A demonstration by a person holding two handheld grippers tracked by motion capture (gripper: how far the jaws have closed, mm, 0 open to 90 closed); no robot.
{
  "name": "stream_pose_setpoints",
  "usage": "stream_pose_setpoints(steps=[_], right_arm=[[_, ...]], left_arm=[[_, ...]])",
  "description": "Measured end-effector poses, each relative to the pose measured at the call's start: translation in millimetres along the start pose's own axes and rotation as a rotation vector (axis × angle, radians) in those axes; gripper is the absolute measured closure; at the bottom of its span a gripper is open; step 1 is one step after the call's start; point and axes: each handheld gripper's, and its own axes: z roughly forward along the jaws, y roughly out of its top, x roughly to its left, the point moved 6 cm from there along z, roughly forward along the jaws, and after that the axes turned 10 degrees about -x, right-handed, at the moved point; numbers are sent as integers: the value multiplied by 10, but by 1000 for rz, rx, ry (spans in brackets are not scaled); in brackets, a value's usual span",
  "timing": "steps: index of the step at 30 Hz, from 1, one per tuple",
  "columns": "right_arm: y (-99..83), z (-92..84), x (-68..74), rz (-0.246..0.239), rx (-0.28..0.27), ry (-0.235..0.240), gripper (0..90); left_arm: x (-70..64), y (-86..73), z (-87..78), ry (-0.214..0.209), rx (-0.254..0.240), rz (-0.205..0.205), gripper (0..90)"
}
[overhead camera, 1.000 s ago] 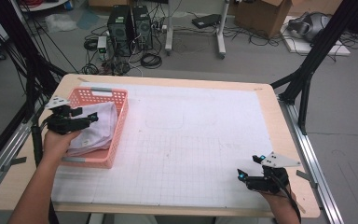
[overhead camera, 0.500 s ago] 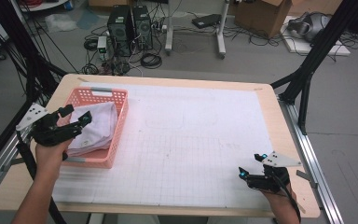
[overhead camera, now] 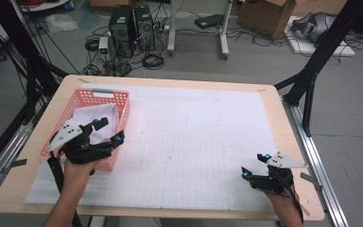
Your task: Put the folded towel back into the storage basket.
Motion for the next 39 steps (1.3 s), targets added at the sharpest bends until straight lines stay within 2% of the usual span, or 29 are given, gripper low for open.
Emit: stream_pose_setpoints(steps=[1, 6, 10, 14, 16, 21, 26, 33, 39], right_arm=[[-6, 3, -1, 0, -2, -2, 196], [-16, -28, 27, 2, -9, -1, 196], [-28, -56, 5, 10, -11, -12, 196], [-30, -73, -17, 1, -19, -23, 196], [-31, -88, -9, 10, -18, -23, 196], [-27, -97, -7, 6, -33, -28, 196], [-34, -97, 2, 1, -38, -29, 196], [-50, -82, 8, -2, -35, -30, 196], [-56, -88, -9, -1, -38, -36, 196]], left_arm=[[-65, -22, 14, -15, 1, -7, 208], [-418, -194, 105, -86, 27, 14, 211], [-628, -315, 185, -135, 54, 34, 214], [-760, -441, 270, -159, 77, 44, 217], [-786, -485, 308, -164, 89, 49, 217], [-786, -590, 353, -167, 106, 30, 221], [-802, -753, 373, -174, 150, 42, 228], [-771, -914, 376, -166, 168, 24, 229], [-753, -968, 386, -157, 172, 14, 229]])
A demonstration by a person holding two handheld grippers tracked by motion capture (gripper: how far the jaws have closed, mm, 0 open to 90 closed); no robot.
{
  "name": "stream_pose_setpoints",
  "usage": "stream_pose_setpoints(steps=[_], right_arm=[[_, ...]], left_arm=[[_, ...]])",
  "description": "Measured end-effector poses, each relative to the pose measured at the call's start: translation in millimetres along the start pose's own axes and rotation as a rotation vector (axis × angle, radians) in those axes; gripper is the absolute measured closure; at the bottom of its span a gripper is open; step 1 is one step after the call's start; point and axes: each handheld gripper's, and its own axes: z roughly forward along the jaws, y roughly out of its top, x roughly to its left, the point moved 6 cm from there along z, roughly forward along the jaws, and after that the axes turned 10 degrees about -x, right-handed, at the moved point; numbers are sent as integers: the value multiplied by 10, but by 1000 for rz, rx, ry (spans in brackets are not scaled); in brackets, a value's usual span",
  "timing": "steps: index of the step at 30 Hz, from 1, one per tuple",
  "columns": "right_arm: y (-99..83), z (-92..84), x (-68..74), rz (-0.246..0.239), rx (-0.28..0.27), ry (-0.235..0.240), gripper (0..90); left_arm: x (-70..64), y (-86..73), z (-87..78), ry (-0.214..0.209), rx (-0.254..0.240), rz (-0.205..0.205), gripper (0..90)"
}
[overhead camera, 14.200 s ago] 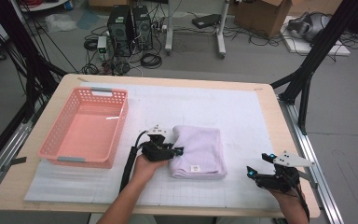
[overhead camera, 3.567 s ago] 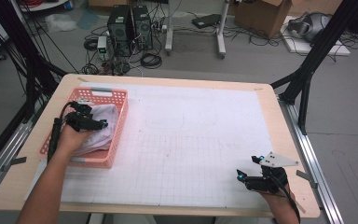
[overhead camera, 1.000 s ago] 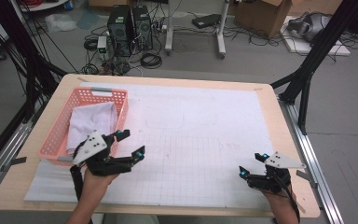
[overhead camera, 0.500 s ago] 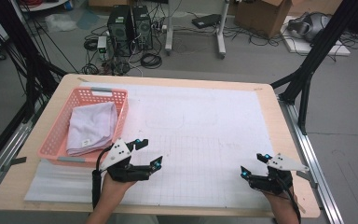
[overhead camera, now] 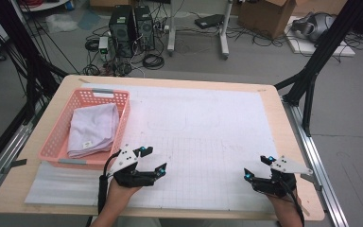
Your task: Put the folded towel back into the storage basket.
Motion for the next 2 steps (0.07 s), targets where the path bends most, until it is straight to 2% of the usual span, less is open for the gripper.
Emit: stream_pose_setpoints(steps=[2], right_arm=[[-1, -1, -3, 2, -2, 0, 196]], left_arm=[[8, -14, 1, 1, 3, -1, 229]])
